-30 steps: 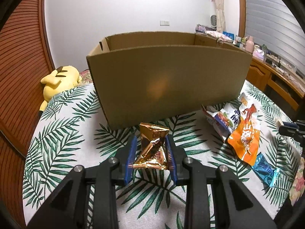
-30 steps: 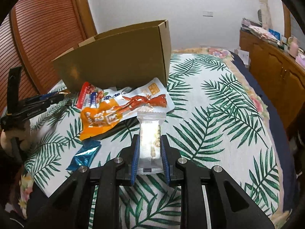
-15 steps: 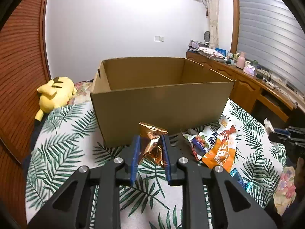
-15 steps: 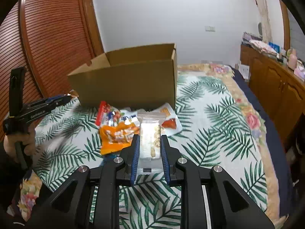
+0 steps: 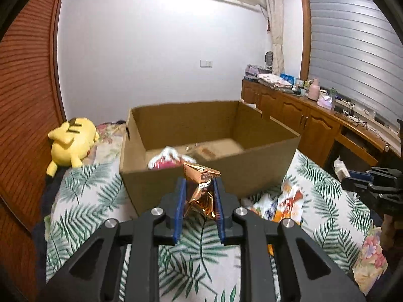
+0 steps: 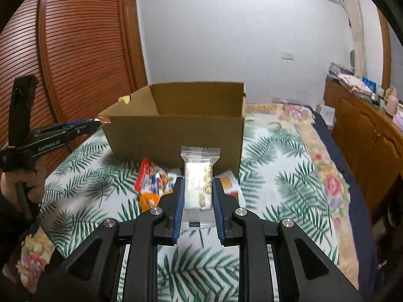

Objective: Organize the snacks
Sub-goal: 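Lift both held snacks and carry them over the cardboard box, then open both grippers to drop the snacks into the box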

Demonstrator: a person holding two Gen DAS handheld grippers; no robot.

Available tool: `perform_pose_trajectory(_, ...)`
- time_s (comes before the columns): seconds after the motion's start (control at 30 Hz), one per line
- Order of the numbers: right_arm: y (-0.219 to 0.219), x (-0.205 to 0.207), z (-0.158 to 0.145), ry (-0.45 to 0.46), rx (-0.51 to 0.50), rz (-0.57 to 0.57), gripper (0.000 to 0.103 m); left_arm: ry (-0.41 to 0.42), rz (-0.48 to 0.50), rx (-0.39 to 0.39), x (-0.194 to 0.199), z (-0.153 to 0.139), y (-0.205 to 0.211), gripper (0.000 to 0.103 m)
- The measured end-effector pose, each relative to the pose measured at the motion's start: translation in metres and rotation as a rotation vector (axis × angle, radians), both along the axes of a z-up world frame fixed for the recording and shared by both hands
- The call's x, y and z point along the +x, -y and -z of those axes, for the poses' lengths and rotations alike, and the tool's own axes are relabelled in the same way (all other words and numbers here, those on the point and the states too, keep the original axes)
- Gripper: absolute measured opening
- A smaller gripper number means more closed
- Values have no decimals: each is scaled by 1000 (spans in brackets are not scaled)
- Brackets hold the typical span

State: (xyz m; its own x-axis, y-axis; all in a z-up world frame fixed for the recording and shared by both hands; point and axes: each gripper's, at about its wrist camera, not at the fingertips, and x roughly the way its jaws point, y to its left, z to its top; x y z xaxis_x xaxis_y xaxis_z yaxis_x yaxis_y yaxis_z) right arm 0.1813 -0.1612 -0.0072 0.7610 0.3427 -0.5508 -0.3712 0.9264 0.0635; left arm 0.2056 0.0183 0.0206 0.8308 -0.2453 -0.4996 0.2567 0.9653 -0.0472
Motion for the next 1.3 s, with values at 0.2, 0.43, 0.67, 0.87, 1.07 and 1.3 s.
perform_pose_trajectory(0.2, -17, 22, -19, 49, -18, -38, 20, 34, 5, 4, 22, -17, 4, 19)
perform_pose_trajectory(0.43, -40, 57, -33, 81, -36, -77, 20, 47, -3, -5, 53, -22, 2, 19)
perform_pose_trajectory(0.67, -65, 94, -32, 89, -52, -105, 20, 25, -16, -26, 87, -10, -8, 19)
perform_pose_trajectory(0.87, -83, 119, -24, 88, -76, -121, 20, 15, -13, -41, 104, 2, -8, 20)
perform_pose_trajectory(1.07, -95, 142, -13, 71, -82, -132, 20, 2, 0, -37, 118, 14, -8, 20)
perform_pose_trajectory(1.3, -100, 164, -2, 38, -75, -145, 20, -17, -3, -20, 129, 18, -5, 20)
